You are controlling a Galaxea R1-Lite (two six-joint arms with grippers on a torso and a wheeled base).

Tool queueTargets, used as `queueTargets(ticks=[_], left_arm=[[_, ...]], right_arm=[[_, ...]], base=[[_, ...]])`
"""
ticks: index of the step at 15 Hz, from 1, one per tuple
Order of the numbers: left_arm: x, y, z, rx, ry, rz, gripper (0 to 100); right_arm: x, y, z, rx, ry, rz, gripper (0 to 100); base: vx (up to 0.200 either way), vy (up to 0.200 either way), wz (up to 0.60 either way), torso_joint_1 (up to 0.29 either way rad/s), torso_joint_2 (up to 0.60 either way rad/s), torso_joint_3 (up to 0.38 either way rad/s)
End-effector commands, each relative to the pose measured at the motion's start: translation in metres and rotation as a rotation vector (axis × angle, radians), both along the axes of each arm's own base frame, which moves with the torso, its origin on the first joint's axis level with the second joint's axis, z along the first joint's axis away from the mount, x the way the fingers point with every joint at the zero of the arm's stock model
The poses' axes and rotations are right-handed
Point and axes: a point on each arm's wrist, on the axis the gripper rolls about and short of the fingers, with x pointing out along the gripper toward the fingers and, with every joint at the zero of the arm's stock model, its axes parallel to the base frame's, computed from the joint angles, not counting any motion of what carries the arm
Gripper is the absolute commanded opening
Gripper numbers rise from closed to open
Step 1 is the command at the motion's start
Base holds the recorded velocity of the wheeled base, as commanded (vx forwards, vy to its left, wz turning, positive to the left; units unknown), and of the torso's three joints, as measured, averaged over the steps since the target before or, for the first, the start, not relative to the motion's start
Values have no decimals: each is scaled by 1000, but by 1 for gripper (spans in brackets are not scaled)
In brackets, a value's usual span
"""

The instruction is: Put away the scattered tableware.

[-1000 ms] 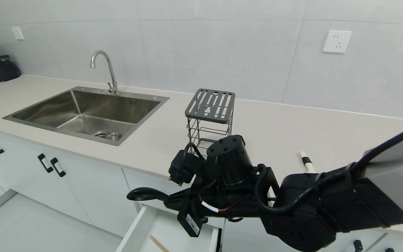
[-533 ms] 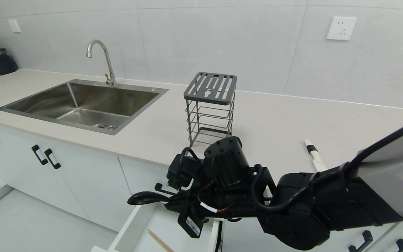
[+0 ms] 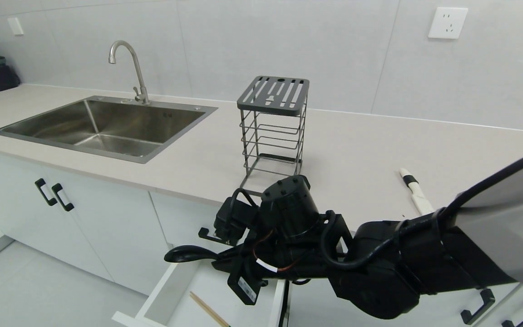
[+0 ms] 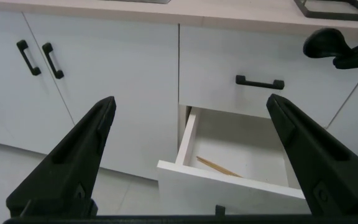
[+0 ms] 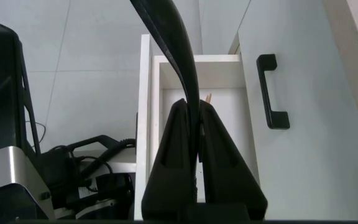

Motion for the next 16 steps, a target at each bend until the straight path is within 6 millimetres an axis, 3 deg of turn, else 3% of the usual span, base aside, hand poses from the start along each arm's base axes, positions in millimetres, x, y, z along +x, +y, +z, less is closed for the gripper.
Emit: queueTargets(ticks=[1, 16], left_arm=[[0, 0, 0, 0, 1, 0, 100], [0, 0, 0, 0, 1, 0, 100]], right_arm=[[1, 1, -1, 0, 0, 0, 0], [1, 3, -2, -3, 11, -6, 0]], base=[[0, 0, 0, -207, 417, 188], [0, 0, 0, -245, 403, 172]])
